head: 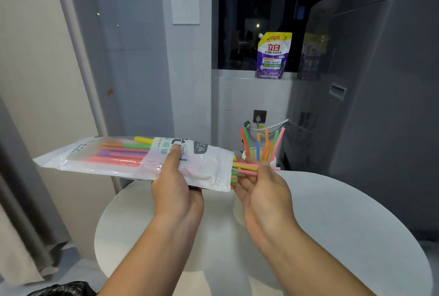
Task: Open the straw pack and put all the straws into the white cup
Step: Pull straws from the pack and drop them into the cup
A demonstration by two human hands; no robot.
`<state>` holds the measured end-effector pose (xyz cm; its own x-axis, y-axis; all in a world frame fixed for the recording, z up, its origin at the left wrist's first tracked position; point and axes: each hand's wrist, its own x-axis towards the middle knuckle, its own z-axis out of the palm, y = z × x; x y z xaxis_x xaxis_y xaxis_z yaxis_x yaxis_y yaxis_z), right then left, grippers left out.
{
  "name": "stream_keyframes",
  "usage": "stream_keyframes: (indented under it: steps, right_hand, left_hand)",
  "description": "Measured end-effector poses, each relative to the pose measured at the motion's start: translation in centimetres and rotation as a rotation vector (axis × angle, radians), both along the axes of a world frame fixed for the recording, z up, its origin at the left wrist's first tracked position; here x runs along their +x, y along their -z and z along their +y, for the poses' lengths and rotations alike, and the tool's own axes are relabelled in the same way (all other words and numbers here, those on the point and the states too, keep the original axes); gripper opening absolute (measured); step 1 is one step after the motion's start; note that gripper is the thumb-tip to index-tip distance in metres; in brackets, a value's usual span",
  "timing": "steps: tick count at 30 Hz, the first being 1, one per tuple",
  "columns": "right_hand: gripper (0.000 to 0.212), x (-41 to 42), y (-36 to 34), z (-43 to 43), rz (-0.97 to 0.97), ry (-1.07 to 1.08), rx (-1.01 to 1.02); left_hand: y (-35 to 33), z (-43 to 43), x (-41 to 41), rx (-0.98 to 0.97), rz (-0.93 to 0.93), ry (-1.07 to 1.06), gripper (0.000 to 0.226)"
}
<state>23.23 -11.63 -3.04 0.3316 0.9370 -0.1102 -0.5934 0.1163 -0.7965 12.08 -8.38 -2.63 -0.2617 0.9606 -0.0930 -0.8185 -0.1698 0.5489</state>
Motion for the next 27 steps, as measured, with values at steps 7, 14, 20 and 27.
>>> stream_keyframes:
  steps: [7,14,20,27]
  right_hand:
    - [0.039,-0.7,0.2,-0.7,0.154,-0.078,0.103]
    - [0.029,-0.8,0.0,0.1,0.069,-0.067,0.035]
    - [0.039,1.2,-1.4,0.5,0.071,0.018,0.090]
    - [0.037,1.6,-2.0,0.3,-0.045,0.020,0.120]
  left_hand:
    - [-0.2,-0.5,0.4,0.017,-0.035,0.069,0.042]
    - [0.5,-0.5,1.2,0.009,-0.052,0.146,0.036]
    - [0.6,0.5,-0.4,0.014,-0.090,0.138,0.030]
    - [0.5,0.2,0.0,-0.002,-0.125,0.169,0.032]
